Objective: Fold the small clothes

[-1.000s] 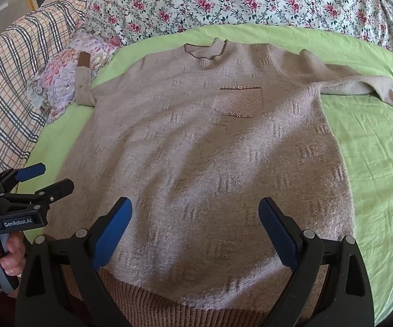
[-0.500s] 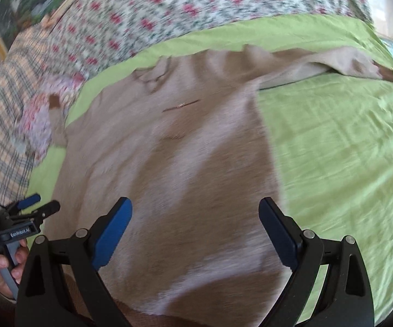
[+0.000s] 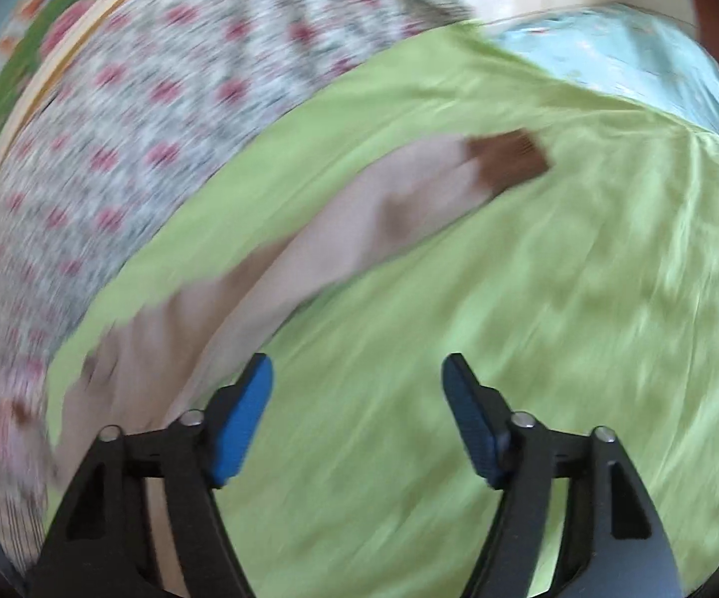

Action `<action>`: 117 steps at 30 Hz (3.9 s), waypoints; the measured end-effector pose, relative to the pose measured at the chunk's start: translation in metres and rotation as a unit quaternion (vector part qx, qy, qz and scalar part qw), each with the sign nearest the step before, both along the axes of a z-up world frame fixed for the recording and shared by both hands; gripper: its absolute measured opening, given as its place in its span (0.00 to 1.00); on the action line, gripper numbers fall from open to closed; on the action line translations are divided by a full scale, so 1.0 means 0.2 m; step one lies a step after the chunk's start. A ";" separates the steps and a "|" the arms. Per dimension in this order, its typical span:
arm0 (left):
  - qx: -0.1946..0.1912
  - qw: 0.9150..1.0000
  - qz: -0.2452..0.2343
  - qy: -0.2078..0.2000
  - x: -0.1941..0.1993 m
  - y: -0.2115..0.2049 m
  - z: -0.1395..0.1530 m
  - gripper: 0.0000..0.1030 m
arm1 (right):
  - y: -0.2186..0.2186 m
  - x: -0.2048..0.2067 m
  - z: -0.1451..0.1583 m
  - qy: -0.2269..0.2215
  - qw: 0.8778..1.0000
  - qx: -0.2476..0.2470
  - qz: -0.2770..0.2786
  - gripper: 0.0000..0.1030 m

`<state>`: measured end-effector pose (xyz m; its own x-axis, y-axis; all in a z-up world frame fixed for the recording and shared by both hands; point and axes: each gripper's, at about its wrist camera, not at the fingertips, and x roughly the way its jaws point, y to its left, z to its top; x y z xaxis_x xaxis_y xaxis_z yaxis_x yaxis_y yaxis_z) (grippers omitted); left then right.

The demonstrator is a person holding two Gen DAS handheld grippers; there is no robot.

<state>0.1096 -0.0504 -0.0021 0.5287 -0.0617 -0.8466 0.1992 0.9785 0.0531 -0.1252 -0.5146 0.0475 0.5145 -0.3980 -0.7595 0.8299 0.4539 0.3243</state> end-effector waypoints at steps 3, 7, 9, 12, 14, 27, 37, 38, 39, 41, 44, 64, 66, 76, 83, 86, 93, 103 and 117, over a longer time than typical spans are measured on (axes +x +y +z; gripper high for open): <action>0.006 1.000 -0.005 0.009 0.02 -0.04 -0.03 0.95 | -0.30 -0.04 -0.06 -0.020 0.998 0.028 -0.053 0.51; 0.006 1.000 -0.004 0.023 0.05 -0.07 -0.07 0.95 | -0.61 -0.03 -0.13 -0.012 0.993 0.037 -0.109 0.50; 0.006 1.000 -0.002 0.028 0.08 -0.08 -0.08 0.95 | -0.70 -0.01 -0.18 -0.018 0.991 0.041 -0.126 0.45; -0.001 1.000 -0.001 0.027 0.09 -0.08 -0.09 0.95 | -0.75 0.06 -0.17 -0.012 0.993 0.023 -0.118 0.13; -0.006 1.000 -0.002 0.023 0.10 -0.08 -0.08 0.95 | -0.72 0.07 -0.13 -0.026 0.995 0.017 -0.100 0.08; -0.052 0.999 0.006 0.013 0.13 0.04 -0.05 0.95 | 0.38 0.98 0.11 -0.096 0.959 0.055 0.261 0.08; -0.123 0.992 0.033 0.016 0.18 0.30 -0.03 0.95 | 1.36 1.70 -0.27 -0.085 0.883 0.193 0.420 0.08; -0.127 0.991 0.035 0.017 0.19 0.32 -0.04 0.95 | 1.42 1.72 -0.32 -0.078 0.879 0.200 0.425 0.08; -0.130 0.991 0.036 0.019 0.19 0.34 -0.04 0.95 | 1.47 1.75 -0.37 -0.071 0.876 0.209 0.429 0.08; -0.142 0.989 0.037 0.020 0.21 0.38 -0.05 0.95 | 1.54 1.80 -0.46 -0.060 0.872 0.222 0.432 0.08; -0.160 0.986 0.032 0.022 0.26 0.41 -0.05 0.95 | 1.61 1.86 -0.54 -0.043 0.870 0.231 0.434 0.11; -0.219 0.975 -0.031 0.019 0.91 0.19 -0.17 0.06 | 0.96 0.92 -0.11 -0.110 0.956 0.111 0.248 0.49; -0.208 0.978 -0.021 -0.016 0.87 0.25 -0.11 0.06 | 0.84 0.83 -0.08 -0.090 0.969 0.084 0.214 0.49; -0.182 0.983 -0.012 -0.003 0.83 0.36 -0.17 0.07 | 0.45 1.12 -0.30 0.031 0.976 0.090 0.197 0.50; -0.170 0.985 -0.006 -0.004 0.81 0.35 -0.21 0.06 | 0.42 1.33 -0.43 0.071 0.963 0.098 0.240 0.07; -0.176 0.984 -0.025 -0.022 0.78 0.31 -0.16 0.06 | 0.40 1.23 -0.26 0.035 0.972 0.046 0.227 0.07; -0.152 0.988 -0.023 -0.022 0.82 0.25 -0.24 0.06 | 0.39 1.25 -0.44 0.109 0.968 0.041 0.224 0.09; -0.146 0.989 -0.025 -0.017 0.78 0.29 -0.24 0.16 | 0.74 1.12 -0.34 0.110 0.948 0.033 0.296 0.15; -0.147 0.985 0.067 -0.061 0.64 0.81 0.00 0.61 | 0.97 0.93 -0.18 0.005 0.941 0.073 0.331 0.22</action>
<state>0.2379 0.1111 -0.0024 0.6461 -0.2182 -0.7314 0.0774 0.9721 -0.2216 0.0611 -0.3204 0.0120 0.6053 0.1157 -0.7876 0.3842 0.8240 0.4163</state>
